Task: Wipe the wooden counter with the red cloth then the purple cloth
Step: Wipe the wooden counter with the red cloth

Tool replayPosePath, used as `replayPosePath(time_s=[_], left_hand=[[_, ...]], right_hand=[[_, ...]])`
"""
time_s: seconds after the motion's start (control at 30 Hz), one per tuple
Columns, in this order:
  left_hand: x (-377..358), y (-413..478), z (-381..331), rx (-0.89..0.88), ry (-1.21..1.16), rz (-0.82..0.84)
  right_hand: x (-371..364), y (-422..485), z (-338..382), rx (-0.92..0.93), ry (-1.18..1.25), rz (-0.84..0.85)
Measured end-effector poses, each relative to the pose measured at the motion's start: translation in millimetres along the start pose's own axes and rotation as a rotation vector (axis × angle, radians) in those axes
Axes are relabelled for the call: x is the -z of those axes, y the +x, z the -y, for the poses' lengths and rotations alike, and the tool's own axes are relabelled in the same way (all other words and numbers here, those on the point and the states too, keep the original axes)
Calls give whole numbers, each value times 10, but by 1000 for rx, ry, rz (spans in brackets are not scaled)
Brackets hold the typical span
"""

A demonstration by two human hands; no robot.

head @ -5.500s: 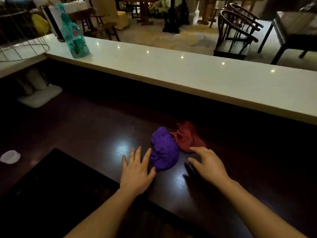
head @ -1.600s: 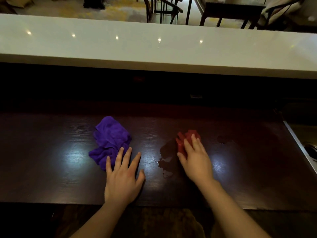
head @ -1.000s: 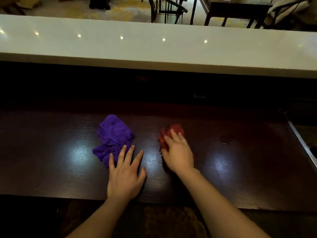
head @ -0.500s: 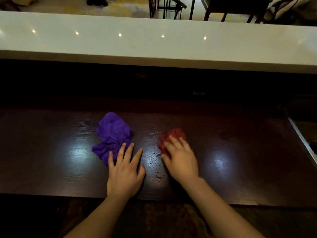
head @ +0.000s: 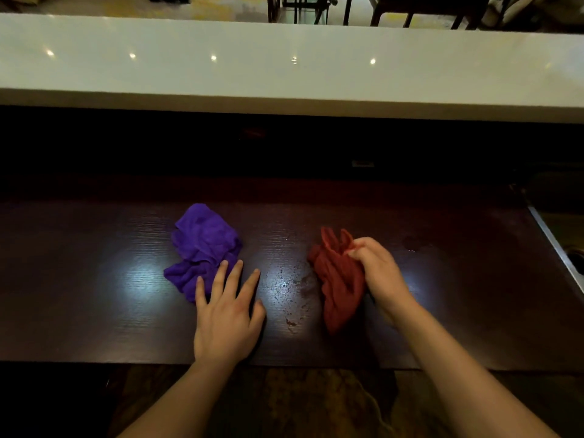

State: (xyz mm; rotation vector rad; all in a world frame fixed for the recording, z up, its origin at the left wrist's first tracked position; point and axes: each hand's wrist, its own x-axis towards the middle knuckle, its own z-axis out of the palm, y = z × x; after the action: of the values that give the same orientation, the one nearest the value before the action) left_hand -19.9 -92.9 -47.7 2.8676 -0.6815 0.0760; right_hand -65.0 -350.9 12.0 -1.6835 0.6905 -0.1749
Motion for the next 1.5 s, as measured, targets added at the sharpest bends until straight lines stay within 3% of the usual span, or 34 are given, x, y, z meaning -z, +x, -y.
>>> replayPosePath(time_s=[0.13,0.2,0.3,0.4,0.5,0.67,0.9,0.97,1.13,1.2,1.33,1.4,1.5], left_hand=[[-3,-5,3,-4,10,6],[7,-4,-1,-7,12,7],[20,-9,-1,-8,7,11],[24,-22,0,-13,7,-8],[11,-1,-2,-15,2,-7],[37,17,-18,0,11,28],[35,4,-1,5,12,41],[33,-9,-1,-1,8,42],[84,-6,-28,7,-17,28],[88,-11,-32,26,-60,7],[101,-23,-21,43,-158,-22],[107,-23,-37,39,-149,-22],[117,-22,-55,38,-119,-20]], right_hand=[[302,28,-168,70,-358,-115],[381,-30,-225,280,-566,-178],[191,-311,-400,501,-1004,55],[61,-439,-615,532,-1273,188],[107,-16,-568,524,-1316,168],[-264,611,-264,300,-1249,67],[-340,-128,-536,739,-1298,347],[-297,32,-500,674,-1304,298],[-824,585,-73,291,-1195,73],[-1032,485,-58,377,-1215,128],[-923,-300,-421,728,-1189,303],[-702,-304,-539,734,-1188,318],[-561,245,-360,552,-1264,160]])
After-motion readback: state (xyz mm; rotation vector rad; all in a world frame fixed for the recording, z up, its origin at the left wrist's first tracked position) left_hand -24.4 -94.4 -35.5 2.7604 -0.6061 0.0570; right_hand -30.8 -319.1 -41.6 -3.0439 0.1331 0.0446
